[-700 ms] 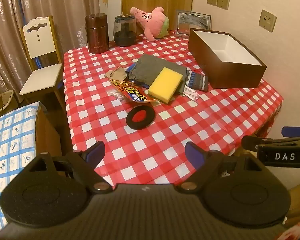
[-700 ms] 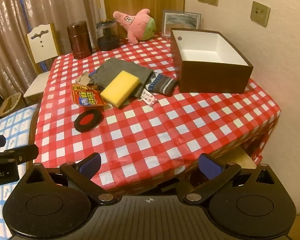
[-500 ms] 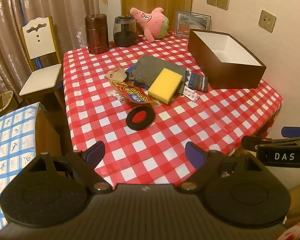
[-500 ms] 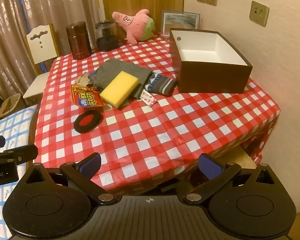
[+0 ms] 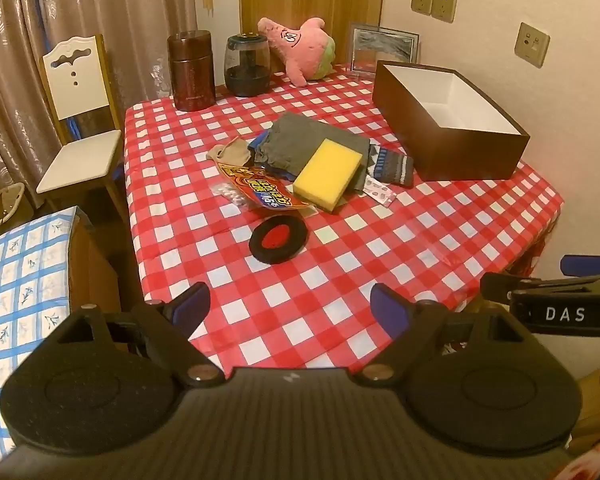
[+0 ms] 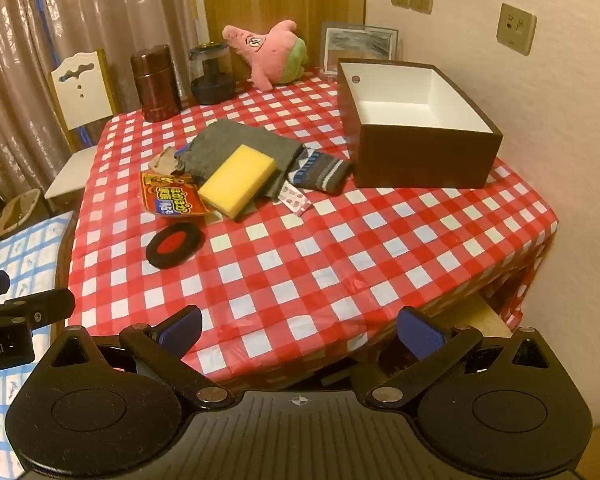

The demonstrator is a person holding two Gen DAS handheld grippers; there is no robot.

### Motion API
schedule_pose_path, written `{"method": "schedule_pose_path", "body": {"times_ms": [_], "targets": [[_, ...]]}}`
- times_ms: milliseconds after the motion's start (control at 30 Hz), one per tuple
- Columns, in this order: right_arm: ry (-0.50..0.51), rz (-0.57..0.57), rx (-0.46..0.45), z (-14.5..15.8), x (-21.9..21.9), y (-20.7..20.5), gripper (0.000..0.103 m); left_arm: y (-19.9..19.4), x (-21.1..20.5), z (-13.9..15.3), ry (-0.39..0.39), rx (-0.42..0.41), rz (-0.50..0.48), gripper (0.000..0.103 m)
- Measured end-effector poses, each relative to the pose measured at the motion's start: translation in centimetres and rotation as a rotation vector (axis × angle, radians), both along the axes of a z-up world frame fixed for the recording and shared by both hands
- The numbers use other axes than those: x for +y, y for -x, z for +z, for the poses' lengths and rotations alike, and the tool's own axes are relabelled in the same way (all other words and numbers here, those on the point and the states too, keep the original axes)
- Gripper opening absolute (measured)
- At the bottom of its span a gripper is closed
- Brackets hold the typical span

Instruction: Organize soft objects

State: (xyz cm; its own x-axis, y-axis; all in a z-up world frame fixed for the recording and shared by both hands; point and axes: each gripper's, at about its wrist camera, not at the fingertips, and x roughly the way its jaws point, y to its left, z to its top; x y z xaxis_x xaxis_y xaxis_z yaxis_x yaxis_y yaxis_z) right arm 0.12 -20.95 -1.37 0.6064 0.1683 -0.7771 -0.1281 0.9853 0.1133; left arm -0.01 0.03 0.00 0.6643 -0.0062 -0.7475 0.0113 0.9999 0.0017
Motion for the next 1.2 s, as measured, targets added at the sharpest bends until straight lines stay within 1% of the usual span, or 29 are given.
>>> {"method": "schedule_pose_path", "body": {"times_ms": [333,867,933,1033,1200], "targets": [[0.001,-0.001,0.0,0.25,-0.23,-0.09,0.103,-0.46,-0.22,0.63,0.001,0.0,-0.001,0.086],[0.0,0.0,-0.005,0.09,0.0,0.54,0.103,-0.37,-0.18,0.55,0.003,-0.002,0.0,0.086],[0.002,0.0,-0.007,0.53,-0.16,0.18,0.103,-0.34,-0.17,0.54,0.003,-0.003,-0.001,0.086],[0.001,0.001,-0.005,0.13,-0.01,0.24,0.103,-0.4,-0.2,0.6,0.003,-0.002,0.0,0.086],[0.001,0.003,-0.007,0.74,-0.15,0.07,0.103,-0.33,-0.16,0.54,0.003,-0.004,-0.001,0.086]]}}
